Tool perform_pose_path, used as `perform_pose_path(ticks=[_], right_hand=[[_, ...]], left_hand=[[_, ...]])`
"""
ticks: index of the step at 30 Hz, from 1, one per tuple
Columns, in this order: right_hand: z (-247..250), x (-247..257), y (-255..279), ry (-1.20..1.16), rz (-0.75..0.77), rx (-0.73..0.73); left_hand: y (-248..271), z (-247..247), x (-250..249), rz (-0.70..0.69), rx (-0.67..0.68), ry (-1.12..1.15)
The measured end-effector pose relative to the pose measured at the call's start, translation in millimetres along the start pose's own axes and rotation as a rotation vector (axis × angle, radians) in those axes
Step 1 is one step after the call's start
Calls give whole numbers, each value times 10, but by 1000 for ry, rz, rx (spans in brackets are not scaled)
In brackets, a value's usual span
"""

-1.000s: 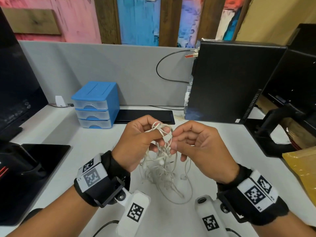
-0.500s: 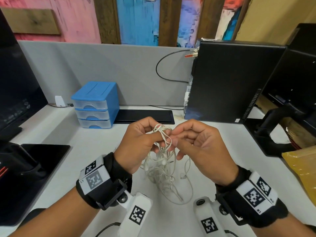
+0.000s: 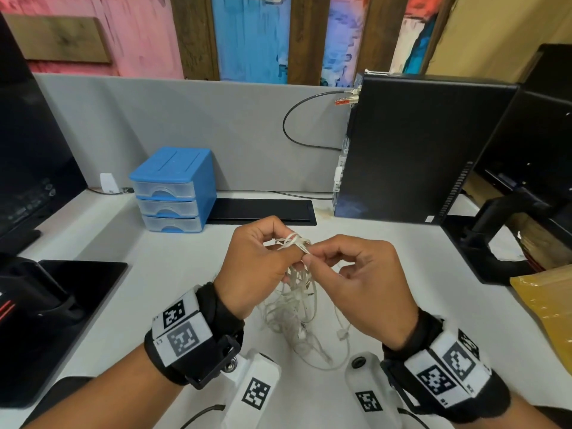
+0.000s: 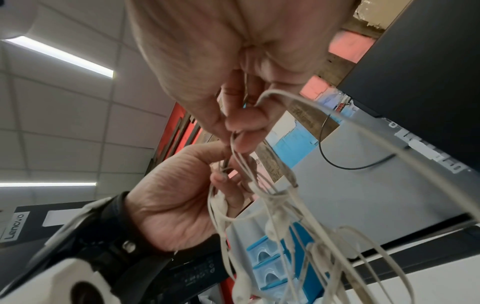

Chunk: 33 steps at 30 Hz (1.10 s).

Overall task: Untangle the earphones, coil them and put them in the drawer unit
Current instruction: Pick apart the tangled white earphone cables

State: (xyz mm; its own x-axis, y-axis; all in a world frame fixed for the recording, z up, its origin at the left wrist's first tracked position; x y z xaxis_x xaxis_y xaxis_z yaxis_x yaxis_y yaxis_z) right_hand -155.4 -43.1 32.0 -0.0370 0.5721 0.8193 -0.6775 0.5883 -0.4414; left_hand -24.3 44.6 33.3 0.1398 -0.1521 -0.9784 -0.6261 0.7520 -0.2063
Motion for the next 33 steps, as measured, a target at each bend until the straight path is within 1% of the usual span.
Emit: perform_pose_path(ticks=[3, 7, 8, 10, 14, 18, 20, 22, 25, 27, 29, 33], right_hand=[[9, -5, -20, -7, -6, -19], [79, -45, -83, 4, -55, -42], [95, -55, -96, 9, -53, -42], [117, -61, -111, 35, -40, -28], [132, -74, -120, 116, -53, 36], [150, -107, -133, 37, -168, 55], [167, -104, -141, 8, -205, 52], [186, -80, -151, -16, -202, 44], [228, -56, -173, 32, -126, 22], [266, -51, -194, -21, -141, -2], [308, -35, -221, -132, -205, -22], [366, 14, -254, -299, -305, -57]], left_hand=[[-17, 27, -1, -5, 38, -19], [-15, 37, -43, 22, 156, 77], [-16, 39, -46, 30, 167, 96], [-27, 43, -40, 37, 145, 93], [-26, 43, 0, -9, 85, -23], [-7, 23, 30, -116, 72, -145], [-4, 7, 56, -142, 70, -187], [-15, 7, 85, -127, 53, -204], [-45, 28, 138, -79, 69, -221], [-64, 49, 175, -58, 88, -256], [-75, 61, 201, -45, 101, -286], [-74, 43, 198, -58, 128, -231]])
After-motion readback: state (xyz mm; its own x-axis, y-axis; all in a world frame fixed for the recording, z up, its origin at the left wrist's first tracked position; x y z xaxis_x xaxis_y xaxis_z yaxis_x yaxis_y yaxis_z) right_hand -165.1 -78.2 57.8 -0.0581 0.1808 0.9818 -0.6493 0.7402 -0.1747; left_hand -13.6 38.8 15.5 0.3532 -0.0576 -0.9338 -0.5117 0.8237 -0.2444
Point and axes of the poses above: each hand's wrist, its own y-axis away from the middle knuckle, its own z-axis out of the back of the hand, x = y × z, the point moved 1 cm from there along -y, towards the middle knuckle, and after that the axes turned 3 degrees about -z, right-handed, at the moved point
